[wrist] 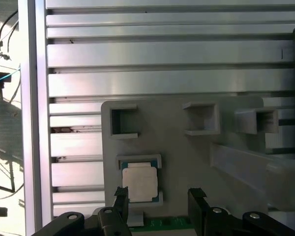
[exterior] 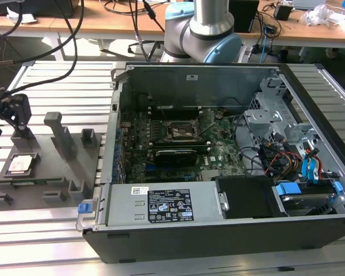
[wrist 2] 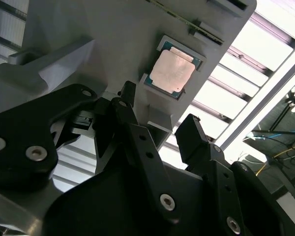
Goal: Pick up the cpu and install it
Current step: 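Pick up the cpu and move it towards the insertion slot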
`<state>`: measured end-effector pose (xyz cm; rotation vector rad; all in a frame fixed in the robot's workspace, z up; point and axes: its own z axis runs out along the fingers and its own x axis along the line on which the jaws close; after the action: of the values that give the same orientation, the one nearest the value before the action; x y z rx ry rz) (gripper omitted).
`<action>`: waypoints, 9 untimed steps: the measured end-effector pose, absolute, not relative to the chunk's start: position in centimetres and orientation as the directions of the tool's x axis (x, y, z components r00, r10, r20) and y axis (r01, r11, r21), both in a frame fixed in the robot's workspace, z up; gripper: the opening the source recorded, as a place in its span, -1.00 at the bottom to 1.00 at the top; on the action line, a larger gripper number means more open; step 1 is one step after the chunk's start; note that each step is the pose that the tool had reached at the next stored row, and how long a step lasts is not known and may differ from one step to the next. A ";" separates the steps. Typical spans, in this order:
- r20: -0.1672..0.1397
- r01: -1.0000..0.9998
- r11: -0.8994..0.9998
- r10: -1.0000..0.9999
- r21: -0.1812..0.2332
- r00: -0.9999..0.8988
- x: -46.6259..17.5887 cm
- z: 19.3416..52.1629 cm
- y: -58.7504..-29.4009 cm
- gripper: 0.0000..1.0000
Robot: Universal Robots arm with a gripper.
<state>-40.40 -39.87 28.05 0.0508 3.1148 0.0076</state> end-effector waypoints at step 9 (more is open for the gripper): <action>-0.026 0.033 0.999 0.033 0.005 -0.999 -40.4 27.5 -39.9 0.20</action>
<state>-40.40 -39.87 27.52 0.0508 3.1148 0.0076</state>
